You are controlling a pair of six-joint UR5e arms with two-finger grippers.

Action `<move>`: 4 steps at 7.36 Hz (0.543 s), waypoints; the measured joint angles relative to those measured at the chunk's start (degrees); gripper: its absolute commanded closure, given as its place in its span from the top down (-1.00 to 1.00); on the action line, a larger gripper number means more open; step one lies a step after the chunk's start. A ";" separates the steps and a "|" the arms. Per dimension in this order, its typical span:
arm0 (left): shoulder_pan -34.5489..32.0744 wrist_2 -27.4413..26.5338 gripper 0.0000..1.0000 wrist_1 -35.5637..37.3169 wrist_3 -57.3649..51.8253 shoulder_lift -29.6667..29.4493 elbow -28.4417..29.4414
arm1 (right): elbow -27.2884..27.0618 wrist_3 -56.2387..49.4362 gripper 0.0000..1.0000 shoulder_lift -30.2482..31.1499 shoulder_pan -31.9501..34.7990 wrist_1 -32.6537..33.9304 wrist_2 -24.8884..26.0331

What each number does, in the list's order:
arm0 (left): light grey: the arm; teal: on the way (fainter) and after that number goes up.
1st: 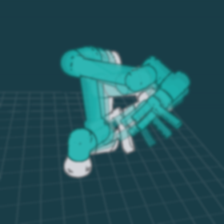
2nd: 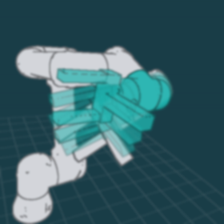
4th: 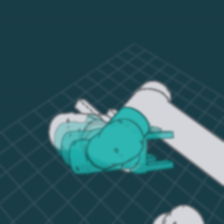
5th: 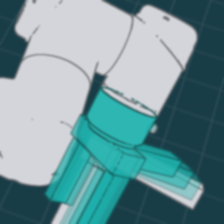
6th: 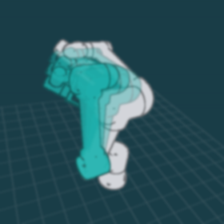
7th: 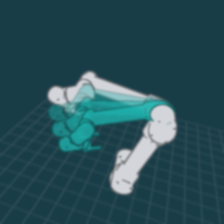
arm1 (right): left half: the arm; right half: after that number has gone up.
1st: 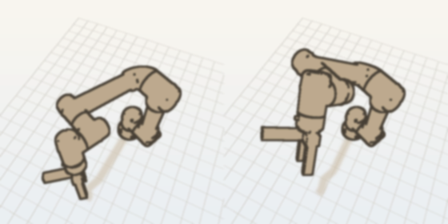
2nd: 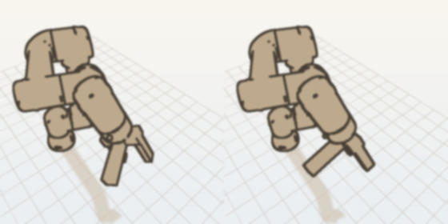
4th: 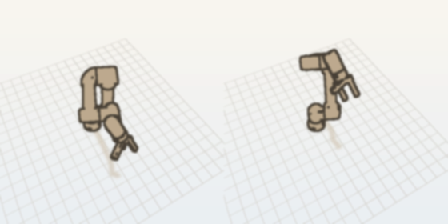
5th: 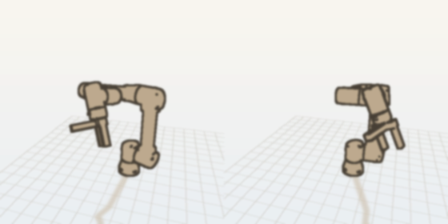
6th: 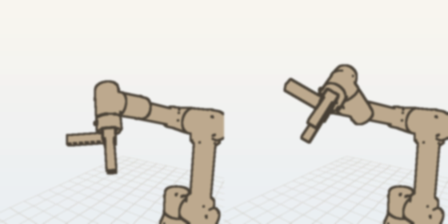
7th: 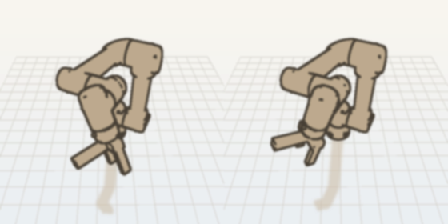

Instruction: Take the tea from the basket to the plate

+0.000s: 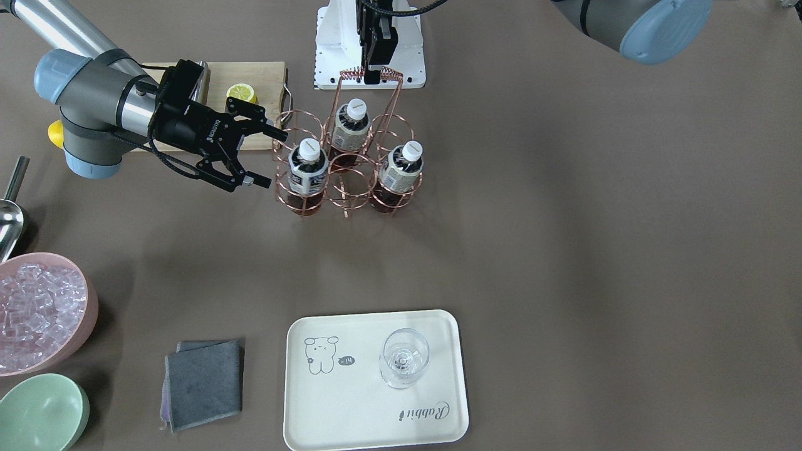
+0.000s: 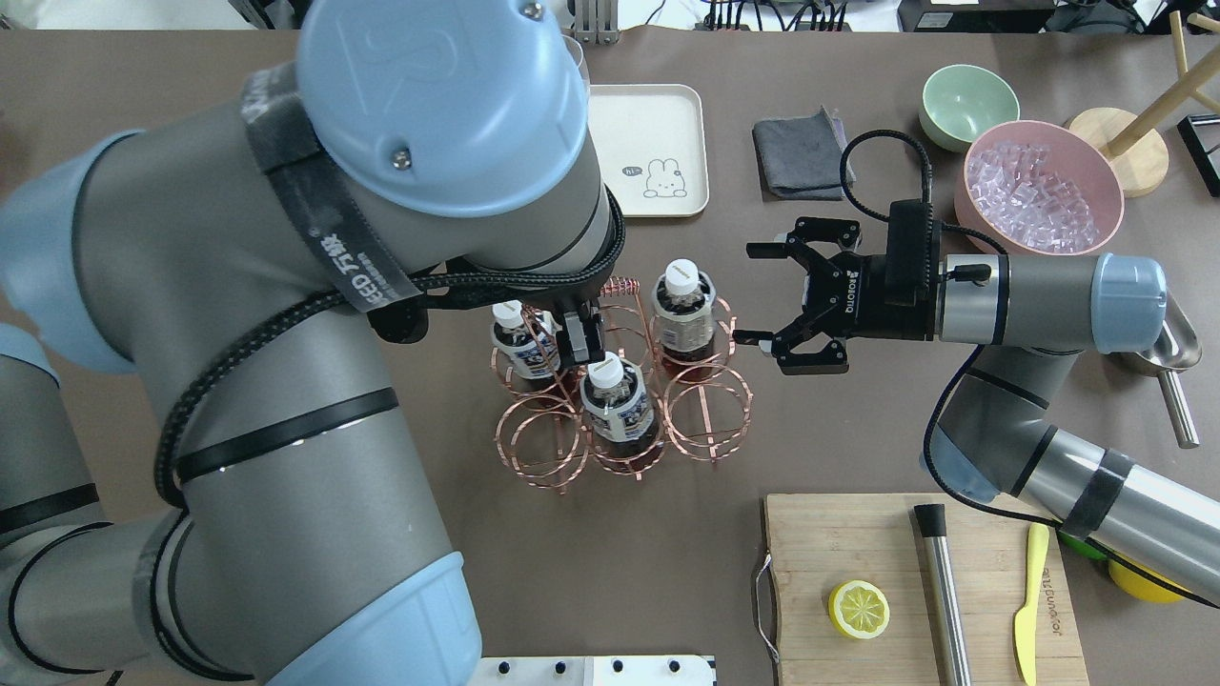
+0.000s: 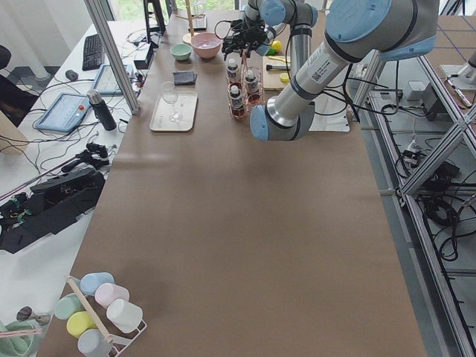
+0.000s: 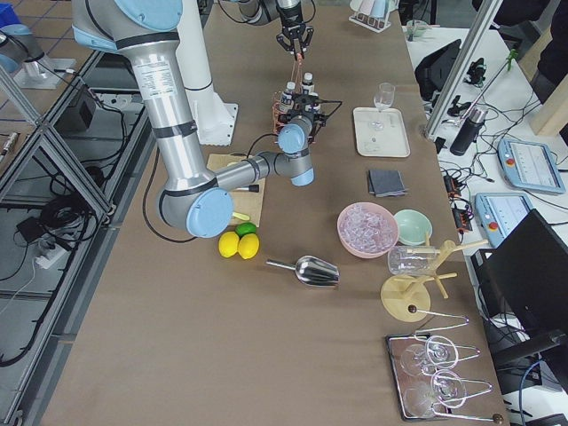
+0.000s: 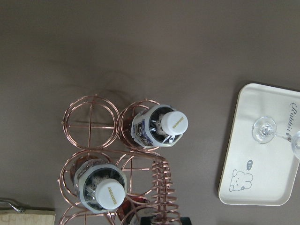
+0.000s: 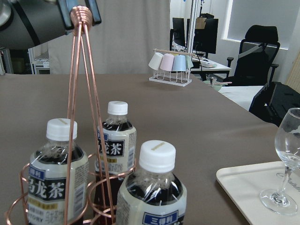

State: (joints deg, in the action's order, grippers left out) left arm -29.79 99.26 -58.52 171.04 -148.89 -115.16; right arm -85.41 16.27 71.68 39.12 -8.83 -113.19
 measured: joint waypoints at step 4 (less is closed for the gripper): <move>0.22 -0.28 -1.00 -0.56 -0.09 1.73 0.77 | 0.80 -0.33 0.96 -0.08 -1.20 -0.08 0.02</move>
State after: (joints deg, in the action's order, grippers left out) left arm -29.58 98.98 -59.08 170.95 -147.16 -114.39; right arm -84.61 15.94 71.60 37.92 -8.90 -113.17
